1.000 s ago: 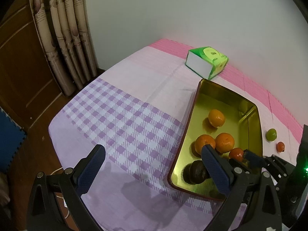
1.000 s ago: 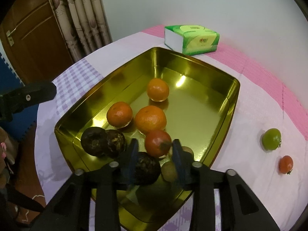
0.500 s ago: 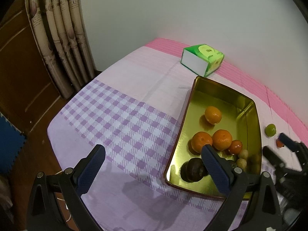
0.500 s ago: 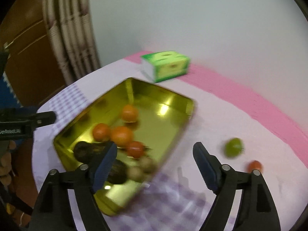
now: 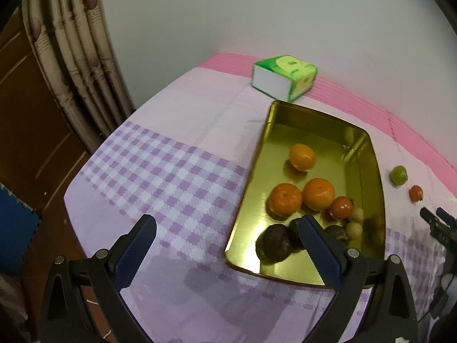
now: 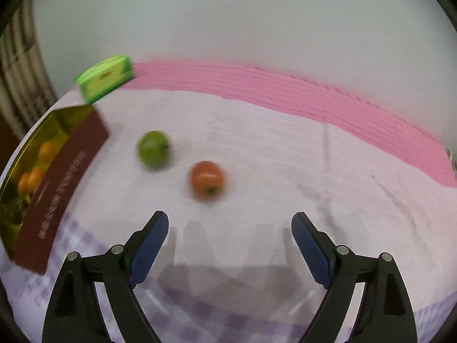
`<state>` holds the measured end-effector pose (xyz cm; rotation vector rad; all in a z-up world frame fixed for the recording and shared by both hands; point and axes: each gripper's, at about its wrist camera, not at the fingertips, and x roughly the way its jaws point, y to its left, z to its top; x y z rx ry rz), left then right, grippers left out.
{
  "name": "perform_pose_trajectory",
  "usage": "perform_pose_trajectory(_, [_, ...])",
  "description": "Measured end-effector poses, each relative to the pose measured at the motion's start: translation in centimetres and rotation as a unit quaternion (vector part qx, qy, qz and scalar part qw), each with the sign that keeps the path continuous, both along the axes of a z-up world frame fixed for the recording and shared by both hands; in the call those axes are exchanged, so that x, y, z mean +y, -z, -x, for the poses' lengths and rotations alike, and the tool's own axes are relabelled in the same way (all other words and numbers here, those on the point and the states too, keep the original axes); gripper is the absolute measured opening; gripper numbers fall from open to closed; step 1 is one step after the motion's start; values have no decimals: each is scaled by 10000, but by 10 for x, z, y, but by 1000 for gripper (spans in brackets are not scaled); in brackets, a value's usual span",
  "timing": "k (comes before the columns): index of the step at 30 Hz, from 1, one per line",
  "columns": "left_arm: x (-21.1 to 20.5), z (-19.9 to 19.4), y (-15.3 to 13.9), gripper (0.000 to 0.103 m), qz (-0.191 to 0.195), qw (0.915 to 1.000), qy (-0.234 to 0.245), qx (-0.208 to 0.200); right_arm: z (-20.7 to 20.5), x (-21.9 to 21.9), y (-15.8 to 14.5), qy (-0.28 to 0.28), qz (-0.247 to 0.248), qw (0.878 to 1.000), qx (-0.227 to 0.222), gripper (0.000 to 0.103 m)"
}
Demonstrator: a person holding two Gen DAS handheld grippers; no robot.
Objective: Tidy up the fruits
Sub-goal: 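Withdraw the right gripper from the tray toward the remaining tomatoes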
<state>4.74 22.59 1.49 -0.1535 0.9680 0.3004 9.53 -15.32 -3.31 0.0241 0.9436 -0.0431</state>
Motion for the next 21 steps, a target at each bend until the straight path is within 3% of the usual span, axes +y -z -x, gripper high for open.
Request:
perform_pose_trajectory(10, [-39,0,-5,99,-288,9975,622,-183,-21,-33,20,149,108,9997,159,91])
perform_pose_trajectory(17, [-63,-9,-9,99,-287,9957,879,-100,-25,-43,26,274,-17,9994,200,103])
perform_pose_trajectory(21, [-87,-23,-15,99,-366,9924,1165,-145,-24,-43,27,296,-9,9994,173,103])
